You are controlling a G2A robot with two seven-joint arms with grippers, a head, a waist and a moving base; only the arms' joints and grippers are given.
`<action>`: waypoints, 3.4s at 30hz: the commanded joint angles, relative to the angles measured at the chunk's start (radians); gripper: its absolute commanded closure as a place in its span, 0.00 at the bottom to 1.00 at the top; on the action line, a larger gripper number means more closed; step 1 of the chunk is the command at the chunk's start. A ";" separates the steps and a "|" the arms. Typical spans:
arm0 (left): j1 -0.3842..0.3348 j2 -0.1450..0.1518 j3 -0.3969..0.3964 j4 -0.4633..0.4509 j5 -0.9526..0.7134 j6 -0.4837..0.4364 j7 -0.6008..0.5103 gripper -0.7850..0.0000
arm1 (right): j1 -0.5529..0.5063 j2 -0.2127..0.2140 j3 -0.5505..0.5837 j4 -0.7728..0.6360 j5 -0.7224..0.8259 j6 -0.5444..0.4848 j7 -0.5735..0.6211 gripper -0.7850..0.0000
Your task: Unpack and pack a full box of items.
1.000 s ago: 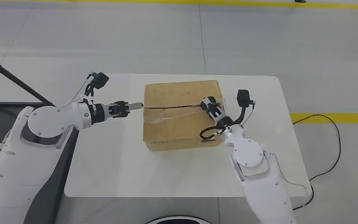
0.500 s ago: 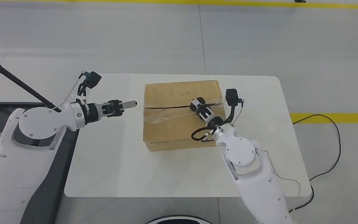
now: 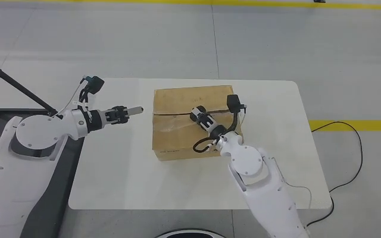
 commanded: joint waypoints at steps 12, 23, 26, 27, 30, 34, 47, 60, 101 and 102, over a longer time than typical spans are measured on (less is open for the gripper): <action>0.002 0.002 0.000 -0.005 0.000 0.001 0.004 0.00 | 0.024 -0.014 -0.041 0.017 0.018 -0.006 0.010 1.00; 0.015 0.004 -0.010 -0.015 -0.002 0.003 0.008 0.00 | 0.041 -0.027 -0.077 0.033 0.026 0.009 0.021 1.00; 0.017 0.004 -0.010 -0.017 -0.005 0.005 0.009 0.00 | 0.034 -0.027 -0.073 0.027 0.022 0.010 0.018 1.00; 0.018 0.004 -0.008 -0.018 -0.004 0.005 0.010 0.00 | 0.030 -0.027 -0.067 0.024 0.019 0.010 0.014 1.00; 0.018 0.004 -0.004 -0.019 -0.003 0.004 0.011 0.00 | 0.013 -0.023 -0.045 0.009 0.010 0.004 0.009 1.00; 0.016 0.004 0.004 -0.020 -0.005 0.007 0.013 0.00 | -0.013 -0.016 -0.014 -0.013 -0.021 0.003 0.003 1.00; 0.009 0.003 0.011 -0.013 -0.005 0.004 0.016 0.00 | -0.023 -0.017 -0.020 -0.020 -0.027 0.017 0.032 1.00; 0.027 0.008 -0.018 -0.025 0.000 0.011 0.021 0.00 | 0.002 -0.030 -0.067 0.003 -0.004 0.008 0.065 1.00; 0.119 0.024 -0.151 -0.020 -0.038 -0.002 0.029 0.00 | 0.116 -0.084 -0.194 0.124 0.021 -0.014 0.102 1.00; 0.119 0.024 -0.151 -0.020 -0.038 -0.002 0.029 0.00 | 0.118 -0.085 -0.196 0.127 0.022 -0.015 0.101 1.00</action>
